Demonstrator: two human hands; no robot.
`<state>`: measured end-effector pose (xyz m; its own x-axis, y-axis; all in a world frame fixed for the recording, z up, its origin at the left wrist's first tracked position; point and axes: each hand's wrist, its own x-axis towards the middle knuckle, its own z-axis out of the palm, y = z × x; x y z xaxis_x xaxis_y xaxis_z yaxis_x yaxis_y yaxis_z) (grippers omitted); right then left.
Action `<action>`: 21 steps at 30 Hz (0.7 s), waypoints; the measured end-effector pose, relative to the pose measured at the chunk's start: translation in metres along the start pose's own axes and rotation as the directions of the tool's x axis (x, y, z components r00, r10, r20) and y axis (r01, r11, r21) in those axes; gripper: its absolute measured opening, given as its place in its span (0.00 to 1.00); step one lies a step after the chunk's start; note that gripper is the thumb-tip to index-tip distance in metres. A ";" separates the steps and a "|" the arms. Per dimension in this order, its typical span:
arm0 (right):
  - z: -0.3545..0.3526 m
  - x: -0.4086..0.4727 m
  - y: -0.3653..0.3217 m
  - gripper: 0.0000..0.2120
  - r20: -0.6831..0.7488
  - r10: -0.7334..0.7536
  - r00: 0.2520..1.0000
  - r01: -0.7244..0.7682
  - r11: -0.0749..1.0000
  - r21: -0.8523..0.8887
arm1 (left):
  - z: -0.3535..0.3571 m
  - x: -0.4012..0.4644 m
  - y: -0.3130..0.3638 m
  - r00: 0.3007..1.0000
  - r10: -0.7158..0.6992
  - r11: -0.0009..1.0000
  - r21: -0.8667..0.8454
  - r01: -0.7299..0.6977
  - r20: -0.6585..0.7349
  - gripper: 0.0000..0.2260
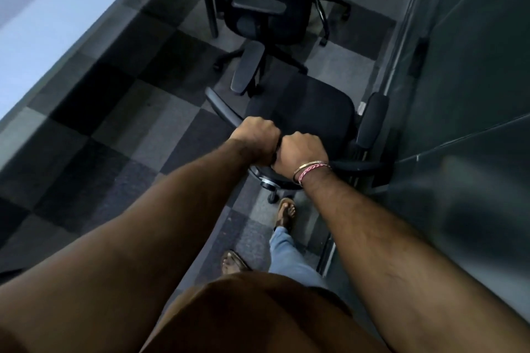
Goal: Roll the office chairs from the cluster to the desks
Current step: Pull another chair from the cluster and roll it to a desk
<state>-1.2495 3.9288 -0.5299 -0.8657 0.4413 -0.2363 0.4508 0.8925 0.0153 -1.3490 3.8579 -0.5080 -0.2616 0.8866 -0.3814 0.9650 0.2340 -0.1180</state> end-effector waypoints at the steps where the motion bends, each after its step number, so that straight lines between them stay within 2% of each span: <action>1: 0.002 -0.007 -0.010 0.13 0.000 -0.011 1.000 0.011 1.000 -0.002 | 0.007 -0.011 -0.001 1.000 -0.010 1.000 -0.005 0.010 -0.005 0.10; 12: 0.018 -0.063 -0.076 0.12 0.013 -0.185 0.983 0.186 0.982 -0.040 | 0.051 -0.109 0.007 0.987 -0.158 0.984 -0.073 0.161 0.036 0.09; 21: 0.030 -0.105 -0.102 0.11 0.013 -0.412 0.911 0.411 0.907 -0.096 | 0.072 -0.177 0.041 0.933 -0.351 0.919 -0.161 0.360 0.080 0.07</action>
<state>-1.1981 3.7888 -0.5355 -0.9717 0.0336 -0.2339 0.0321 0.9994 0.0102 -1.2646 3.6820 -0.5116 -0.5844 0.7130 -0.3875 0.7953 0.5982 -0.0985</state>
